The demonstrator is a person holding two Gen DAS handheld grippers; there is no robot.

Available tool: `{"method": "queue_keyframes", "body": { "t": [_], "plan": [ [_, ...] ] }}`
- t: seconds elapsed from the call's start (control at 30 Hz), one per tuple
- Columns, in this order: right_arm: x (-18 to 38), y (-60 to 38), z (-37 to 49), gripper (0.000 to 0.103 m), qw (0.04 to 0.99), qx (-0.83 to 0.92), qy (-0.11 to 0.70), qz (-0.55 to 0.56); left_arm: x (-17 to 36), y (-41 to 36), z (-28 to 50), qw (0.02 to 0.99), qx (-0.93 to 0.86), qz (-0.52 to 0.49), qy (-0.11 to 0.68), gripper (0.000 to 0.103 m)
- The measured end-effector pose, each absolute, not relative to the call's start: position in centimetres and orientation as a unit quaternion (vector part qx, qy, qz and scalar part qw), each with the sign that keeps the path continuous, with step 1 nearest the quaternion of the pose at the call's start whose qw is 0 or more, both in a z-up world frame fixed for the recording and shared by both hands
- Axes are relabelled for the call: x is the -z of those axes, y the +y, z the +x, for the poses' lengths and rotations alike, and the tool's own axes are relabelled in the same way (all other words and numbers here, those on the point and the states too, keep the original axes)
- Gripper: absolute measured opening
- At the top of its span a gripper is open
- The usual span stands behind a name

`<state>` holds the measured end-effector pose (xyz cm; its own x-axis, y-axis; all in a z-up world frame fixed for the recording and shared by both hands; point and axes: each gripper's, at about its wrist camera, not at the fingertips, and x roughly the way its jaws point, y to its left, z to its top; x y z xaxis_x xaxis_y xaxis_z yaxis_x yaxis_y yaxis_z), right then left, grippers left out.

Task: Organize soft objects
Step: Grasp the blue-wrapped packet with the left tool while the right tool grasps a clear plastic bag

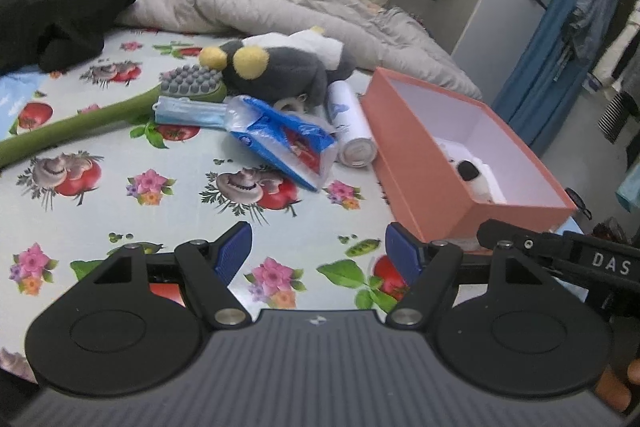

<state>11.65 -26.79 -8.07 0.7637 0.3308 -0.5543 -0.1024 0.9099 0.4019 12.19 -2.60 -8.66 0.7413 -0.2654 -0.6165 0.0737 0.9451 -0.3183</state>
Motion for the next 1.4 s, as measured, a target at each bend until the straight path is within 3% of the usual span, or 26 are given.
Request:
{"method": "queue_keyframes", "body": {
  "t": [0.43,1.1,1.4],
  "plan": [
    [9.8,-25.3,20.2,0.042,0.921,-0.115,0.334,0.167,13.4,0.2,20.9,0.896,0.073,-0.234,0.371,0.078],
    [15.1,-22.8,33.6,0.042,0.883,-0.098,0.373,0.267,20.2,2.1,30.2,0.841,0.091,-0.388,0.367,0.076],
    [17.1,-21.9,37.0,0.042,0.863,-0.083,0.395,0.303,22.1,2.5,32.4,0.824,0.092,-0.423,0.365,0.062]
  ]
}}
